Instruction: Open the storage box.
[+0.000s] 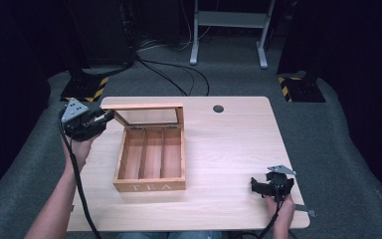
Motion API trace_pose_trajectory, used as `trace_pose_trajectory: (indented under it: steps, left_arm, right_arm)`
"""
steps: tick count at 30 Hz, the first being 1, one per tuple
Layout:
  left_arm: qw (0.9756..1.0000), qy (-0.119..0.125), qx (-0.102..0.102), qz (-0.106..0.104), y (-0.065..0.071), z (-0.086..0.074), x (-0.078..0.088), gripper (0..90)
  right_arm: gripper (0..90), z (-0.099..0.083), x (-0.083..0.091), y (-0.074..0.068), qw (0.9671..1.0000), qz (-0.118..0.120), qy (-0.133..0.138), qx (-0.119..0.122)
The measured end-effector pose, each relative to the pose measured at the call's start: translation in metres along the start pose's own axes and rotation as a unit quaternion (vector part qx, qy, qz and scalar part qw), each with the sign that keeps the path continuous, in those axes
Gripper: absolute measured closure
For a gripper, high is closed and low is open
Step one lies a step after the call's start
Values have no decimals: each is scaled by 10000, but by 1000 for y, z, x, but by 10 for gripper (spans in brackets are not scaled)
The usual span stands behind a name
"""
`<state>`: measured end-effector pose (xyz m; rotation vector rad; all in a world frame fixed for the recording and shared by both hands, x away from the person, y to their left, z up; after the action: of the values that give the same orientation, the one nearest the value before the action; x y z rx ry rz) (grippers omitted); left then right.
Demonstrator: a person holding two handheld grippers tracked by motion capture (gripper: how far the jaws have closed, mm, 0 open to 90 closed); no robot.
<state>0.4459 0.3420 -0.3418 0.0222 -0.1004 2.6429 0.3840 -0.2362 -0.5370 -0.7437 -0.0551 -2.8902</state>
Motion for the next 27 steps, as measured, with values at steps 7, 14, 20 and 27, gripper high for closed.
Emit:
trace_pose_trajectory:
  steps: [7, 14, 20, 27]
  left_arm:
    - [10000, 1, -6, 1, 0, 0, 0, 631]
    - [10000, -7, -13, 13, 0, 0, 0, 631]
    - [10000, -5, -27, 6, 2, -2, 3, 630]
    - [10000, -23, -91, 1, 7, -5, 9, 630]
  right_arm:
    - [5, 0, 0, 0, 10000, 0, -1, -1]
    - [5, 0, 0, 0, 10000, 0, 0, 1]
    - [5, 0, 0, 0, 10000, 0, 0, 1]
    - [5, 0, 0, 0, 10000, 1, -1, 1]
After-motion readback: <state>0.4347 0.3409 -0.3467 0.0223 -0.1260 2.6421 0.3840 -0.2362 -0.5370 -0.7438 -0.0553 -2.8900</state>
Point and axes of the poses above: each handheld gripper's, and its own axes: x roughly backward along the jaws, z roughly out of its top, y roughly to its right, the point moved 1 cm from there along -x, roughly forward along the jaws, and after that the axes turned 15 degrees about y, right-handed, at the moved point
